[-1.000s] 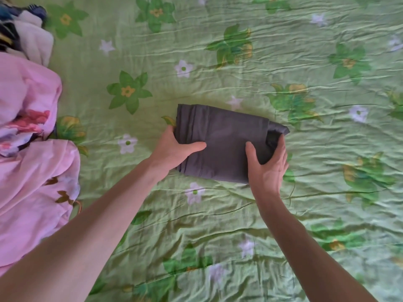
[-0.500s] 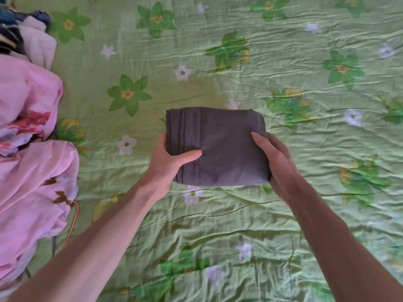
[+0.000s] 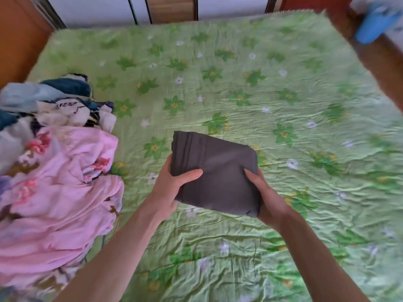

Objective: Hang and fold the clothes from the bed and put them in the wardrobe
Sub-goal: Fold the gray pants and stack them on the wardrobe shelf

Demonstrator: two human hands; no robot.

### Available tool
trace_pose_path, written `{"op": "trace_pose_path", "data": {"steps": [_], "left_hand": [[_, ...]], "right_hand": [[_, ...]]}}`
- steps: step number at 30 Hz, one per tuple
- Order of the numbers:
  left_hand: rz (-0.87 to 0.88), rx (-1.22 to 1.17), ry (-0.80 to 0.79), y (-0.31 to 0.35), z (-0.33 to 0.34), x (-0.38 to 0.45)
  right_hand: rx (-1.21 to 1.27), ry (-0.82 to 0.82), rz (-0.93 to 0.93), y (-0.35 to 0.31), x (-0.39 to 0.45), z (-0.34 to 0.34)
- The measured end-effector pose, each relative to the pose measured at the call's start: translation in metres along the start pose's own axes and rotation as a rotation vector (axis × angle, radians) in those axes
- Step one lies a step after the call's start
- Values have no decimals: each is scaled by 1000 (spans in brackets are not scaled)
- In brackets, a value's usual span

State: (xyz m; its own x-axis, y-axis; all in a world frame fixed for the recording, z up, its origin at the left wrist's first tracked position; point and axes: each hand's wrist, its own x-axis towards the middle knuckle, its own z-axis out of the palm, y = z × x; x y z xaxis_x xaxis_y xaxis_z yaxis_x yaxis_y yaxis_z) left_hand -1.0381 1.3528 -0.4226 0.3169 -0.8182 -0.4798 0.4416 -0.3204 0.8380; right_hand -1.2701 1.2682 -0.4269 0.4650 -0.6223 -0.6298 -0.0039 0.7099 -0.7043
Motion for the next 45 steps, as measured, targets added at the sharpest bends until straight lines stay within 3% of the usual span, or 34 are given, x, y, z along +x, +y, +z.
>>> {"op": "trace_pose_path", "data": {"steps": [6,11,19,22,28,33,45], "left_hand": [[40,-57,-69,91,30,-93],[67,-97,-174,141,61,-146],[96,-104,-441,167,131,-192],[87,-28,-507,167,151,-196],[164,278,-603,157,206,-206],[252,381,-638,132,286,-230],[202,413,-729,42,506,-301]], "right_hand": [[79,-42,-170,-53,-117,33],[79,85,-375,-79,-192,55],[317,116,-456,-69,-268,50],[365,263,-600,-69,-296,39],[136,628,-769,-74,-363,-10],[112,851,-871,-80,-413,-62],[128,1004,-921,-78,-541,-258]]}}
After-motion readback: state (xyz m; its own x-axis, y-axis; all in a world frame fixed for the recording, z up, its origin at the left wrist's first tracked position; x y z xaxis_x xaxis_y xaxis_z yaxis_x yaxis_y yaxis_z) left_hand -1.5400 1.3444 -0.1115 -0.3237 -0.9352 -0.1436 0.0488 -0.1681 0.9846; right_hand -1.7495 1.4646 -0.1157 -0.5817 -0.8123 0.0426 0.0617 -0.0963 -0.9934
